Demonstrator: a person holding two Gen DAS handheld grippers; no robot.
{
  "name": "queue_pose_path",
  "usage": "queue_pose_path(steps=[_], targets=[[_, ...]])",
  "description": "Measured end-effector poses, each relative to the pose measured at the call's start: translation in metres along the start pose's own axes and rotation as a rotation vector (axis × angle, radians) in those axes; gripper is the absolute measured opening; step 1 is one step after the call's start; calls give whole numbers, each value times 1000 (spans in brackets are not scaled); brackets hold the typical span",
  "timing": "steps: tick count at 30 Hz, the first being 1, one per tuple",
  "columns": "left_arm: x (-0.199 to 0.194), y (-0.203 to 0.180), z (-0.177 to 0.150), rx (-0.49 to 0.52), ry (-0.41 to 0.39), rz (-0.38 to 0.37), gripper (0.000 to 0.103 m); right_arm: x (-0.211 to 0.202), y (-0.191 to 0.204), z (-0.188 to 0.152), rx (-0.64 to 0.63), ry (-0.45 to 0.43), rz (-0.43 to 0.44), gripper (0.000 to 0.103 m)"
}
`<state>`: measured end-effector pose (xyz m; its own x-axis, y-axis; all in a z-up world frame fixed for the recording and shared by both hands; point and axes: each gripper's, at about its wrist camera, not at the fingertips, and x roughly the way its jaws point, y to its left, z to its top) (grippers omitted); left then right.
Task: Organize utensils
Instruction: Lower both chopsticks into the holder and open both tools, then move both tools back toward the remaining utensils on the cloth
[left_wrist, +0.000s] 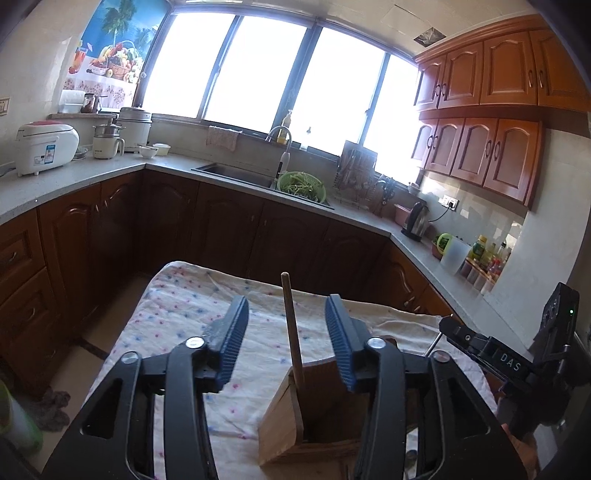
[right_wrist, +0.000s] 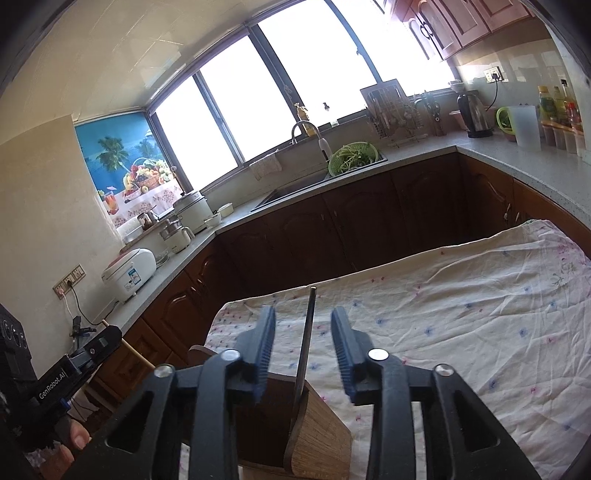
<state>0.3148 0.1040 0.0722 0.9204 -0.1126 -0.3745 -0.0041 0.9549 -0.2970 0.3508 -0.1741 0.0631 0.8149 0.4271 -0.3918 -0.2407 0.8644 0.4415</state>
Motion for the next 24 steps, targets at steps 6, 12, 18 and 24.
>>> queue_pose_path(steps=[6,12,18,24], targets=[[-17,2,-6,-7,4,11,74,-24,-4,-2,9,-20,17,82],[-42,0,-22,-3,27,27,90,-63,-13,-13,-6,-36,10,99],[-60,-4,-48,-5,80,25,91,-106,-33,-41,-14,-6,-49,99],[-68,-13,-81,-2,154,11,91,-146,-54,-70,-4,22,-123,99]])
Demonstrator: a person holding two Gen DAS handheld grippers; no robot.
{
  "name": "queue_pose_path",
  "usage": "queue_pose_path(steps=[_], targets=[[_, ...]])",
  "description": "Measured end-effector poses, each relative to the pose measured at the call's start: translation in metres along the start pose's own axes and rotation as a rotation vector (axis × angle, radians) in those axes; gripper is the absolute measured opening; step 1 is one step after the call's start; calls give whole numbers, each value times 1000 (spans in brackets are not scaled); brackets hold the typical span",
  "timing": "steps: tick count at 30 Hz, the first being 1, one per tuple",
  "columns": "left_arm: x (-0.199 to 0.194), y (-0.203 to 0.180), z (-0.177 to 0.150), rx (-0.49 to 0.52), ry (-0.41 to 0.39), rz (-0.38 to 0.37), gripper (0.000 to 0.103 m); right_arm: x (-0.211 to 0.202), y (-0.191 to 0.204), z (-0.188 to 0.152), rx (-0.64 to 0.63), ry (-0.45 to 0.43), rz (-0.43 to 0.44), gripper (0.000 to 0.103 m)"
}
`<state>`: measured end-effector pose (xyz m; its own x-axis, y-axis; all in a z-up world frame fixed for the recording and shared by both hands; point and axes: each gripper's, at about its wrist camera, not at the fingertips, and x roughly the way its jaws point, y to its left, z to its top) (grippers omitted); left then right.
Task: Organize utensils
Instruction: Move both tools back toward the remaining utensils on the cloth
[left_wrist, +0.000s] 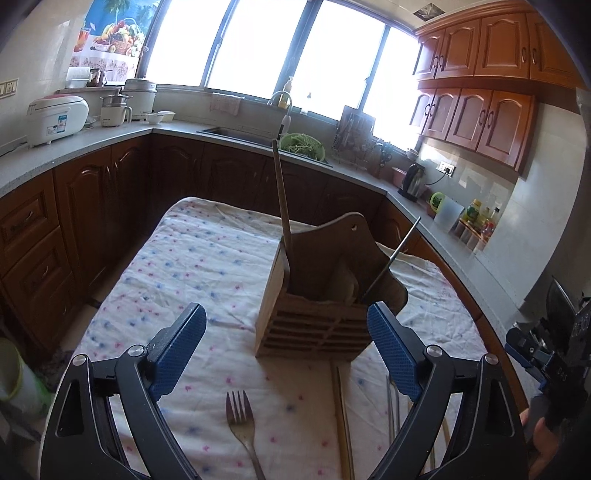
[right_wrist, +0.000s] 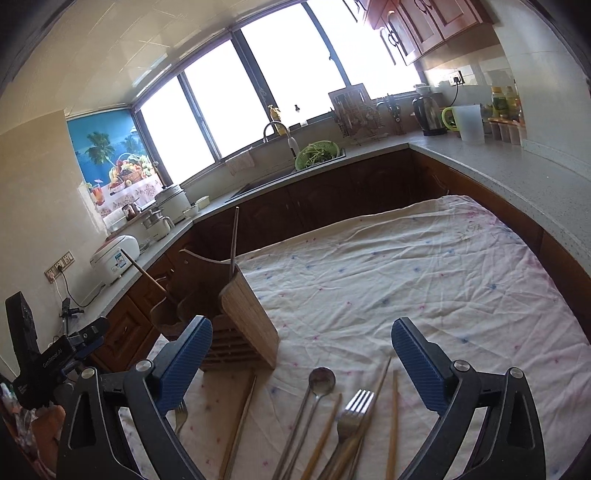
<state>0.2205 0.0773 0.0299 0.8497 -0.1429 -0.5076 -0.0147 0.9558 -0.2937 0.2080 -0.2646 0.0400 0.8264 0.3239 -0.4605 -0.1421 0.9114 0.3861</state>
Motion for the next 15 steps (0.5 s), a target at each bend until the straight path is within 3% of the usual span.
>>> queue_pose_path(steps=[8,15], targets=[[-5,-14,-36,13,77,-29,91,-35,-21,-35,-23,45,-66,99],[2,-21,-59,43,161,-43,91,-41,-30,-58,-26,78,-108,99]])
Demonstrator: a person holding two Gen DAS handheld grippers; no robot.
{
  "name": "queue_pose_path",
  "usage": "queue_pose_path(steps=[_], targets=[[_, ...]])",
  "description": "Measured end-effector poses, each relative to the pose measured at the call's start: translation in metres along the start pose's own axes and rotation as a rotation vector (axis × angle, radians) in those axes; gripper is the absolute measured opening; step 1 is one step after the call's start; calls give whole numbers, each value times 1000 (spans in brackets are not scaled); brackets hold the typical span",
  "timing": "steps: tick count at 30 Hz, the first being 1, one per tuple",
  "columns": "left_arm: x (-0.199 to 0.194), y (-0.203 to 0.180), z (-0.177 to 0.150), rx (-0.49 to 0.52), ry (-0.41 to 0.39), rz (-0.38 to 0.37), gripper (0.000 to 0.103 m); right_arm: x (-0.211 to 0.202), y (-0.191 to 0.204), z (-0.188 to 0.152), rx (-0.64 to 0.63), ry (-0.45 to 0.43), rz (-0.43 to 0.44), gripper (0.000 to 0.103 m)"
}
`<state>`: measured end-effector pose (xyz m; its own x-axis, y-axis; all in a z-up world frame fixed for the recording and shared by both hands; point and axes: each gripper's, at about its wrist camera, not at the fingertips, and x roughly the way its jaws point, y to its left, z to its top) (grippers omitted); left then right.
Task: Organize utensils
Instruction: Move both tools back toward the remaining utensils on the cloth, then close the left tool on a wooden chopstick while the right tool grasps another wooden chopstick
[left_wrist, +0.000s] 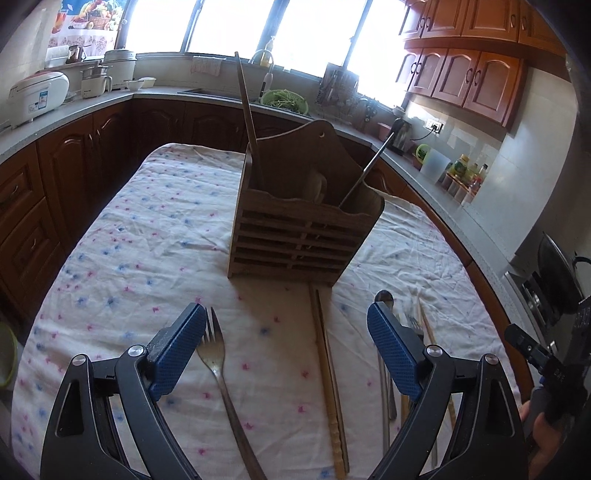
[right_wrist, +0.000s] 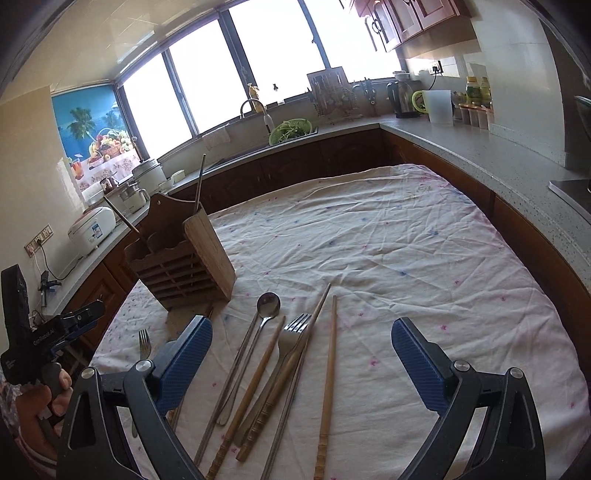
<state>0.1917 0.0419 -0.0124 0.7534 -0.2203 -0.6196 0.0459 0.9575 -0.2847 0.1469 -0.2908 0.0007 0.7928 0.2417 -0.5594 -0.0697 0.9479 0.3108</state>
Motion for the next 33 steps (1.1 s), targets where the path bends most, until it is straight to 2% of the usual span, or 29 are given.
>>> queue_pose_path(steps=[7,12,14,21,30,33], targets=[[13,3,-6,-7,48,7,91,9,-7,-9,8,28,-15,96],[23,-1,0,14,73,7,91,21,-8,-3,23,58,-5,64],[29,-5,3,29,86,4,90,26,-8,0,31,67,5,57],[58,-18,11,83,157,-1,63,48,-10,8,54,107,30,36],[94,-24,9,108,234,8,39,84,-10,6,55,185,24,29],[107,-25,10,109,253,8,35,99,-13,7,64,210,18,28]])
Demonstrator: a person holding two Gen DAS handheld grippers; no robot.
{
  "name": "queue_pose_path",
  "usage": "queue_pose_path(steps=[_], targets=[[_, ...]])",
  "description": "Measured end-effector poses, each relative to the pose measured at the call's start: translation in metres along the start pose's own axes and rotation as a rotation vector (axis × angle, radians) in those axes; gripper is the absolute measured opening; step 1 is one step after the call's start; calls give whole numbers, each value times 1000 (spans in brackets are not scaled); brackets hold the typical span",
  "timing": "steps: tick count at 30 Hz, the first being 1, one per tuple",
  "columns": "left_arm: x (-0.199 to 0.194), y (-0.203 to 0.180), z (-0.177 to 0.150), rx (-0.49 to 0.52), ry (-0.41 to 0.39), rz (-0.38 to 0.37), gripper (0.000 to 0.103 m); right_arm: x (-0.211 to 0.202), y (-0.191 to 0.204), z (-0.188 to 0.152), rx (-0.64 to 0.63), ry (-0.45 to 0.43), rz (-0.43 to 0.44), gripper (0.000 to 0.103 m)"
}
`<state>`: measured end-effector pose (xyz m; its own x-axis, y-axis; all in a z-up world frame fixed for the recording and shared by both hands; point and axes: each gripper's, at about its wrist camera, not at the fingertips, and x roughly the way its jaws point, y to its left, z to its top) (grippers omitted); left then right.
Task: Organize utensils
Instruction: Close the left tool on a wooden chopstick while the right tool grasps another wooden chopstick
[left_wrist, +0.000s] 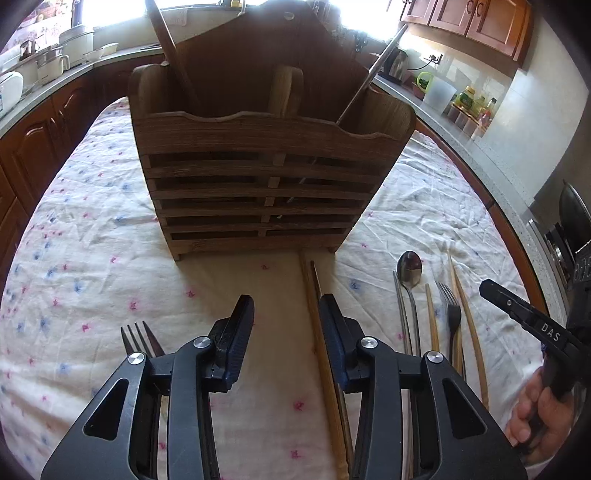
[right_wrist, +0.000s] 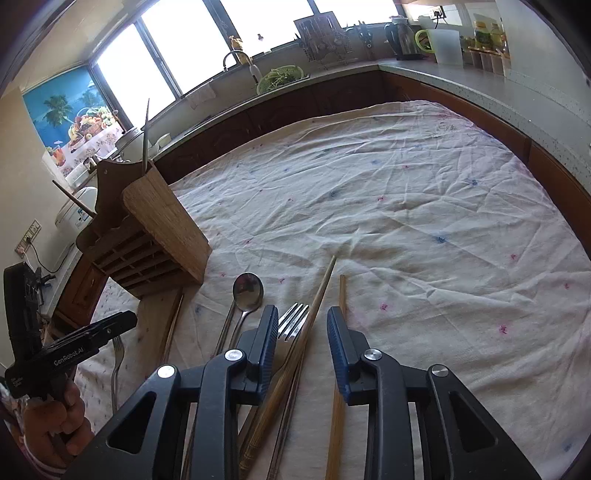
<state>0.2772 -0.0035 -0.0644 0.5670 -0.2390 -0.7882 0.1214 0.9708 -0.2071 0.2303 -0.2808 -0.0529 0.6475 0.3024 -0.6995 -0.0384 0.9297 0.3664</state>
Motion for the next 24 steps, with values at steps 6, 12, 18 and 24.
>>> queue_pose_path(steps=[6,12,18,24], targets=[[20,-5,9,20,33,-2,27,20,-6,10,13,20,-9,28],[40,-11,14,50,74,-4,17,38,-7,16,11,42,-16,25],[47,-13,16,74,79,9,13,51,-9,18,13,65,-18,21],[42,-11,10,93,98,-11,8,57,-11,21,17,75,-19,17]])
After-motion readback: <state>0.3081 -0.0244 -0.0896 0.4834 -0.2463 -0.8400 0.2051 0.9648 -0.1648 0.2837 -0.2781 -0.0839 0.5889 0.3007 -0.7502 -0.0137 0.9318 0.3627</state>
